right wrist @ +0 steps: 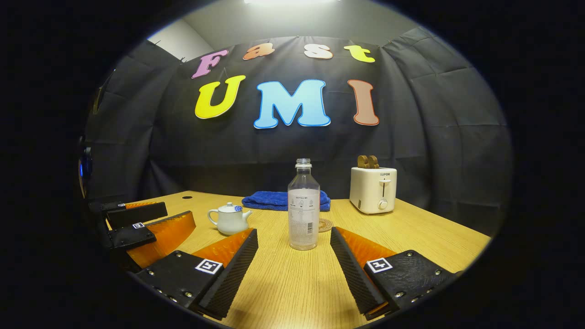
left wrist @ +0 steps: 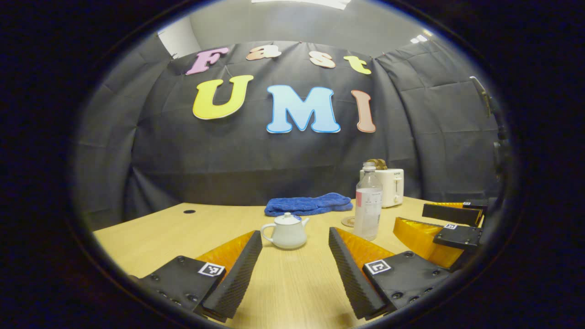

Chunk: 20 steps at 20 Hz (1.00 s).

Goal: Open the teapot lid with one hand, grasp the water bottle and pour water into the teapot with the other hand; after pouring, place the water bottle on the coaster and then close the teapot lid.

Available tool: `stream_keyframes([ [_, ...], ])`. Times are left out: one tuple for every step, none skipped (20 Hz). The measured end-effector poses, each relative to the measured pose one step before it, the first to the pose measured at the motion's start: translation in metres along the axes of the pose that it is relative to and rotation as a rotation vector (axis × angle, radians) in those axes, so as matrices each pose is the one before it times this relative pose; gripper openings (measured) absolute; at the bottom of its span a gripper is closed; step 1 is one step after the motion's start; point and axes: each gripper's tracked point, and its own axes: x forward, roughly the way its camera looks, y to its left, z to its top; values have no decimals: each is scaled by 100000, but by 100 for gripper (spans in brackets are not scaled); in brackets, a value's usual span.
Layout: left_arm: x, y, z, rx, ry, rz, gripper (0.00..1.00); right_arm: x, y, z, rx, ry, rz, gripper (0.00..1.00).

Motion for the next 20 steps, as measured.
stream_keyframes([
  [-84, 96, -84, -51, -91, 12, 99, -22, 95, 20, 24, -16, -38, 99],
  [69, 44, -19, 74, 92, -10, 99, 38, -40, -75, -33, -22, 10, 99],
  [-56, -42, -44, 53, -70, -151, 99, -9, -11, 50, 34, -37, -31, 99],
  [122, -169, 132, -94, -18, -1181, 99, -55, -17, -73, -123, 190, -238, 99],
  [37, -604, -9, 181, -80, -2448, 99, -130, -60, 158, -26, -452, -618, 99],
  [151, -415, 250, -304, -675, -2297, 99, 35, -53, -91, 24, 283, -1425, 99],
  [309, 149, -222, 221, 854, -449, 99, -60, -29, 80, 541, 85, -2328, 99],
  [-41, 487, -133, 1294, 2272, 1174, 99, -215, 149, -81, 1460, 197, -2124, 99],
  [-389, 744, 198, 1509, -424, 1708, 99, -175, 167, -72, 2104, 1236, -678, 99],
  [-220, 579, 888, 658, -1522, 1051, 100, -38, -334, 50, -183, 1635, -934, 99],
  [-390, 77, 811, -863, 32, -547, 100, -78, -144, 270, -1806, 1405, -584, 98],
  [-340, 114, 665, -1993, -513, -689, 100, -151, 190, 423, -2241, 628, 418, 99],
  [-357, 163, 386, -1435, -189, -111, 100, -420, -52, 781, -2384, -178, -423, 99],
  [-424, 220, 549, -1045, -161, 204, 100, -427, 69, 879, -852, -759, 320, 99],
  [-412, 163, 546, -1147, -692, 390, 100, -467, 329, 511, 330, -674, 1319, 99],
  [-358, 70, 492, -642, -408, 237, 100, -526, 326, 616, 277, -860, 1079, 99],
  [-269, -69, 359, -397, -753, 133, 100, -448, 147, 505, -411, -294, 232, 98],
  [-246, 5, 354, 218, -331, 130, 100, -211, -41, 679, -716, -272, -263, 99],
  [93, -22, 225, 440, -317, 282, 99, -59, -13, 508, -842, -304, -105, 99],
  [-97, 65, 293, 49, -448, 367, 99, -102, -116, 600, -1172, -114, -501, 98],
])
